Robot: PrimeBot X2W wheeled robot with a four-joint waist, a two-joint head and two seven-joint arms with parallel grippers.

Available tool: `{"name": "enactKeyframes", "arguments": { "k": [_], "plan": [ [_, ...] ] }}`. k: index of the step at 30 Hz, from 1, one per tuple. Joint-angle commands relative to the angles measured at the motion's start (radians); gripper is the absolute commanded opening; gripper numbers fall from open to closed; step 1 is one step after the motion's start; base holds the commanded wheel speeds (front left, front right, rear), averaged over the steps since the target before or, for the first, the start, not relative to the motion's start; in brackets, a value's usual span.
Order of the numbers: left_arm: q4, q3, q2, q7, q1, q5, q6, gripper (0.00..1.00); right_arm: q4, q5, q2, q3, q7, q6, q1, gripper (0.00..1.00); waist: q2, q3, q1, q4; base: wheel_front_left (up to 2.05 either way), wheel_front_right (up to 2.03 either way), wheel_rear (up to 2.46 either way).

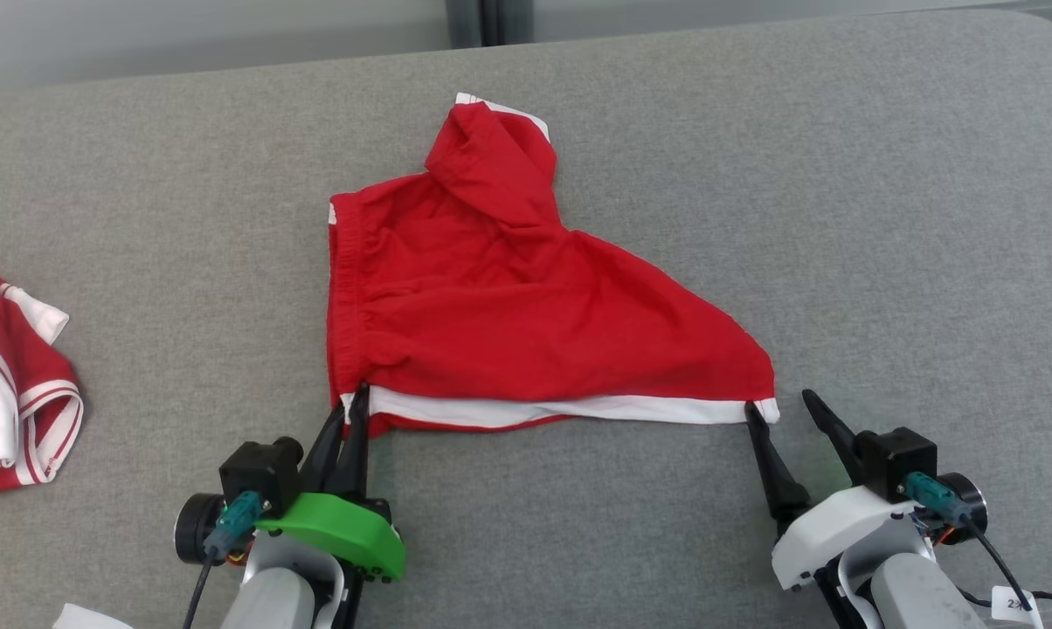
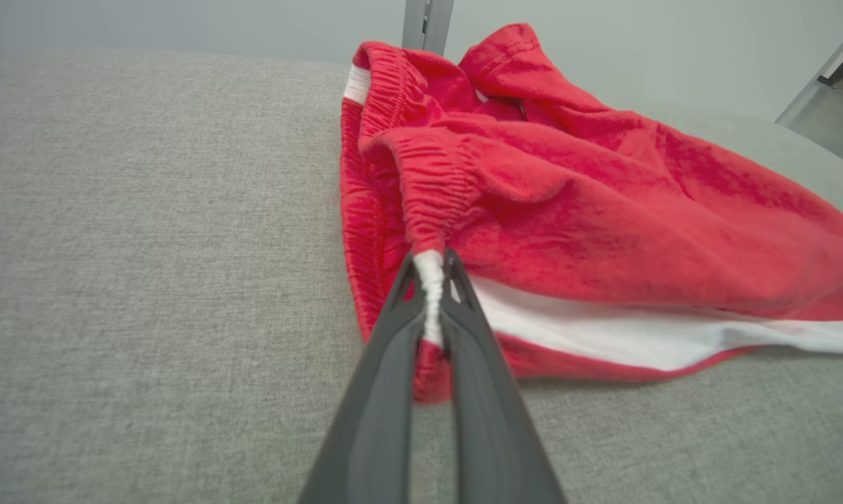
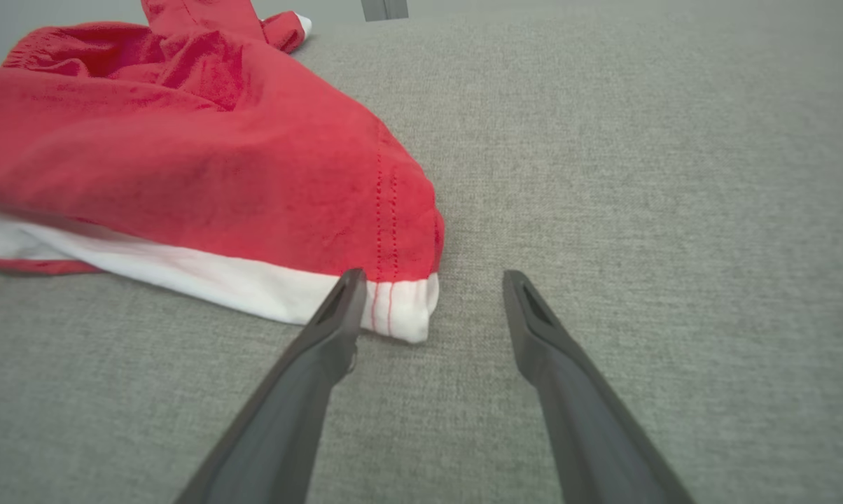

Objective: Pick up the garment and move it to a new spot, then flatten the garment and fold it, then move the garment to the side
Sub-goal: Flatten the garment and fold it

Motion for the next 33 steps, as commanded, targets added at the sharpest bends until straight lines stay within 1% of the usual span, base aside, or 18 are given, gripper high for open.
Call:
{"name": "enactKeyframes", "arguments": {
  "k": [1, 3, 4, 5, 6, 7, 14, 18, 22, 24, 26, 27, 29, 31, 33],
  "plan": [
    [0.001, -0.004, 0.000, 0.001, 0.014, 0.003, -0.004, 0.00, 0.017, -0.003, -0.004, 0.006, 0.000, -0.001, -0.010, 1.00, -0.0001, 0.002, 0.0000, 0.001, 0.00, 0.00, 0.00],
    [0.005, -0.010, 0.000, 0.001, 0.013, 0.001, -0.004, 0.00, 0.044, 0.003, -0.004, 0.015, 0.000, -0.001, -0.020, 1.00, -0.0001, 0.005, 0.0000, 0.002, 0.00, 0.00, 0.00],
    [0.008, -0.015, 0.000, 0.001, 0.011, 0.000, -0.004, 0.00, 0.059, 0.006, -0.004, 0.023, 0.000, -0.001, -0.023, 0.76, -0.0001, 0.007, 0.0000, 0.002, 0.00, 0.00, 0.00],
    [0.009, -0.017, -0.001, 0.001, 0.009, -0.001, -0.004, 0.00, 0.070, 0.010, -0.004, 0.029, 0.000, -0.001, -0.025, 0.59, -0.0001, 0.008, 0.0000, 0.001, 0.00, 0.00, 0.00],
    [0.010, -0.022, -0.001, 0.001, 0.008, -0.002, -0.004, 0.00, 0.078, 0.015, -0.004, 0.033, 0.000, -0.001, -0.029, 0.17, -0.0001, 0.009, 0.0000, 0.001, 0.00, 0.00, 0.00],
    [0.012, -0.026, -0.001, 0.001, 0.008, -0.002, -0.004, 0.00, 0.083, 0.020, -0.004, 0.036, 0.000, -0.001, -0.032, 0.00, -0.0001, 0.008, 0.0000, 0.001, 0.00, 0.00, 0.00],
    [0.009, -0.045, 0.007, 0.001, 0.027, -0.013, -0.004, 0.00, 0.029, 0.047, -0.004, 0.032, 0.000, -0.001, -0.024, 0.00, -0.0001, -0.012, 0.0000, 0.006, 0.00, 0.00, 0.00],
    [-0.033, -0.049, 0.015, 0.001, 0.037, -0.016, -0.004, 0.00, -0.048, 0.059, -0.004, 0.013, 0.000, -0.001, -0.011, 0.00, -0.0001, -0.035, 0.0000, 0.011, 0.00, 0.00, 0.00],
    [-0.124, -0.076, 0.038, 0.001, 0.016, -0.021, -0.004, 0.00, -0.164, 0.078, -0.004, -0.013, 0.000, -0.001, -0.024, 0.00, -0.0001, -0.061, 0.0000, 0.012, 0.00, 0.00, 0.00],
    [-0.179, -0.089, 0.060, 0.001, -0.008, -0.032, -0.004, 0.00, -0.231, 0.091, -0.004, -0.031, 0.000, -0.001, -0.041, 0.00, -0.0001, -0.077, 0.0000, 0.011, 0.00, 0.00, 0.00],
    [-0.237, -0.108, 0.092, 0.001, -0.039, -0.043, -0.004, 0.00, -0.308, 0.117, -0.004, -0.048, 0.000, -0.001, -0.063, 0.00, -0.0001, -0.092, 0.0000, 0.009, 0.00, 0.00, 0.00],
    [-0.269, -0.114, 0.112, 0.001, -0.061, -0.053, -0.004, 0.00, -0.348, 0.129, -0.014, -0.054, 0.000, -0.001, -0.075, 0.00, -0.0001, -0.099, 0.0000, 0.008, 0.00, 0.00, 0.00],
    [-0.322, -0.124, 0.152, 0.001, -0.115, -0.079, -0.004, 0.00, -0.413, 0.145, -0.047, -0.055, 0.000, -0.001, -0.110, 0.00, -0.0001, -0.109, 0.0000, 0.005, 0.00, 0.00, 0.00],
    [-0.366, -0.140, 0.203, 0.001, -0.194, -0.109, -0.004, 0.00, -0.470, 0.155, -0.089, -0.055, 0.000, -0.001, -0.162, 0.00, -0.0001, -0.116, 0.0000, 0.001, 0.00, 0.00, 0.00],
    [-0.385, -0.149, 0.249, 0.001, -0.273, -0.138, -0.004, 0.00, -0.500, 0.161, -0.134, -0.051, 0.000, -0.001, -0.218, 0.00, -0.0001, -0.118, 0.0000, -0.004, 0.00, 0.00, 0.00]
  ]
}}
